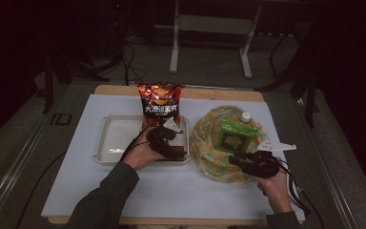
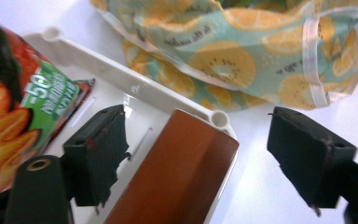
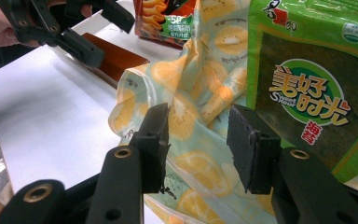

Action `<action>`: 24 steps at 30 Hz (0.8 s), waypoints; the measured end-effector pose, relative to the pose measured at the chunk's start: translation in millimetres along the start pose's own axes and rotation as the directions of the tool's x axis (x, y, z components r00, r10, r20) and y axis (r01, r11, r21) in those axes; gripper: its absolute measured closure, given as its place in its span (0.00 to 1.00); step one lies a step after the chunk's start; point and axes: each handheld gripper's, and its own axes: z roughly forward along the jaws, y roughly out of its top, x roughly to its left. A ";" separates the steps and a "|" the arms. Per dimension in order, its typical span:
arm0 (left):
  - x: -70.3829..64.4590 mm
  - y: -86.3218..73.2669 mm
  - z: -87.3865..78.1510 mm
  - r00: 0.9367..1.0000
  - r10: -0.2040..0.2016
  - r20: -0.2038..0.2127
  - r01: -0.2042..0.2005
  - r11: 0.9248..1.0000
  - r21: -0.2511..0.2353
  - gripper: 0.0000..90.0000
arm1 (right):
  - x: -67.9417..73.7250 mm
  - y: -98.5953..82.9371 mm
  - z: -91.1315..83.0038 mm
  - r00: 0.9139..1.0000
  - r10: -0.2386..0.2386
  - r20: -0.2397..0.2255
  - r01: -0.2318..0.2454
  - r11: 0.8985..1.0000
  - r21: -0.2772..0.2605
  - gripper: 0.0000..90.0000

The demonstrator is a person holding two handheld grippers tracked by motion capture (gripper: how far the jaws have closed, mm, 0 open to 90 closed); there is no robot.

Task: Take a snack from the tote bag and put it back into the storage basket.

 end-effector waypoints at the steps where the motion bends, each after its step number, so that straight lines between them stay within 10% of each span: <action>1: -0.1 0.0 -1.2 1.000 -0.005 -0.004 0.005 1.000 -0.005 0.20 | -0.1 0.0 -0.1 1.000 0.000 0.000 0.000 1.000 -0.001 0.65; 24: -0.5 -20.7 -31.0 0.993 -0.077 -0.089 0.064 0.987 -0.149 0.30 | -3.4 -0.6 -2.6 1.000 0.009 0.009 -0.009 1.000 -0.004 0.66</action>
